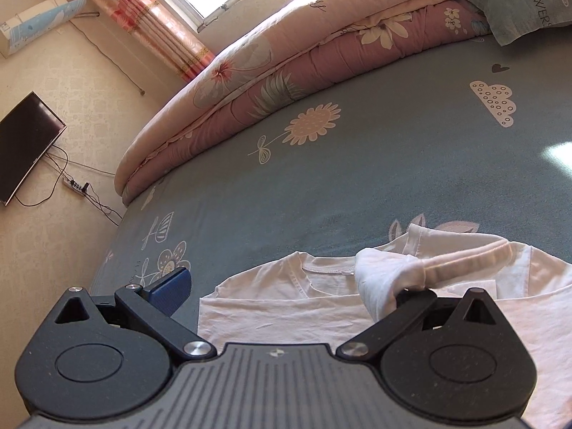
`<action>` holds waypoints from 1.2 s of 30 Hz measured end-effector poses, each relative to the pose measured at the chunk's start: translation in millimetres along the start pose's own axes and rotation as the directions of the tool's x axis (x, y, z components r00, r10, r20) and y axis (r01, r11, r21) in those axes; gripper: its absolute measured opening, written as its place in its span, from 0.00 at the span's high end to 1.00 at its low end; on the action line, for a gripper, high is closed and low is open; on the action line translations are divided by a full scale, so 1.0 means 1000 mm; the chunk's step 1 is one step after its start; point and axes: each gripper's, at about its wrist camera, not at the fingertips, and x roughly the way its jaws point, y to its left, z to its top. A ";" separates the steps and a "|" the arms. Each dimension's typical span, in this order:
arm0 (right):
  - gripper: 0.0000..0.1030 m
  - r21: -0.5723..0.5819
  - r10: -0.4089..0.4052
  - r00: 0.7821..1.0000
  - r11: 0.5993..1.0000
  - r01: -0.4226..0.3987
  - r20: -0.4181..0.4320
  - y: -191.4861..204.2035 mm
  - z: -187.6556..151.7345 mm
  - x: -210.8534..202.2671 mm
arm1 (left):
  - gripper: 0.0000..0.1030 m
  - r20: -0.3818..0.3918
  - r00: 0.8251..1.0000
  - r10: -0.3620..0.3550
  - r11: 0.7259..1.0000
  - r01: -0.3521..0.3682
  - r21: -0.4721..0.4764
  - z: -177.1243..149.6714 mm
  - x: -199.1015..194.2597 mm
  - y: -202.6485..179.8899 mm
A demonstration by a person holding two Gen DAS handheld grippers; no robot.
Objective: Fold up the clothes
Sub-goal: 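Carry the sleeve across the shirt chest toward the opposite shoulder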
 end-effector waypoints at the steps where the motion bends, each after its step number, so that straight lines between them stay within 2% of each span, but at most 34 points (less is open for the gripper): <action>1: 0.00 -0.001 0.002 1.000 1.000 -0.002 -0.002 0.001 -0.001 0.002 | 0.01 0.000 1.000 0.000 1.000 0.000 0.000 0.000 0.000 0.000; 10: 0.00 -0.008 -0.006 1.000 1.000 0.006 0.006 0.009 -0.005 0.019 | 0.01 -0.003 1.000 0.002 1.000 -0.002 -0.003 -0.002 -0.002 0.002; 20: 0.00 -0.048 -0.014 0.999 0.999 0.012 -0.046 0.021 -0.011 0.039 | 0.01 -0.005 1.000 0.003 1.000 -0.003 -0.003 -0.004 -0.002 0.004; 29: 0.00 -0.066 -0.056 0.998 0.996 0.053 -0.042 0.027 -0.019 0.052 | 0.01 -0.012 1.000 -0.001 1.000 0.002 0.003 -0.010 -0.002 0.008; 36: 0.00 -0.079 -0.066 0.997 0.995 0.063 -0.037 0.031 -0.026 0.062 | 0.01 0.034 0.999 -0.008 0.999 0.006 0.034 -0.013 -0.009 0.011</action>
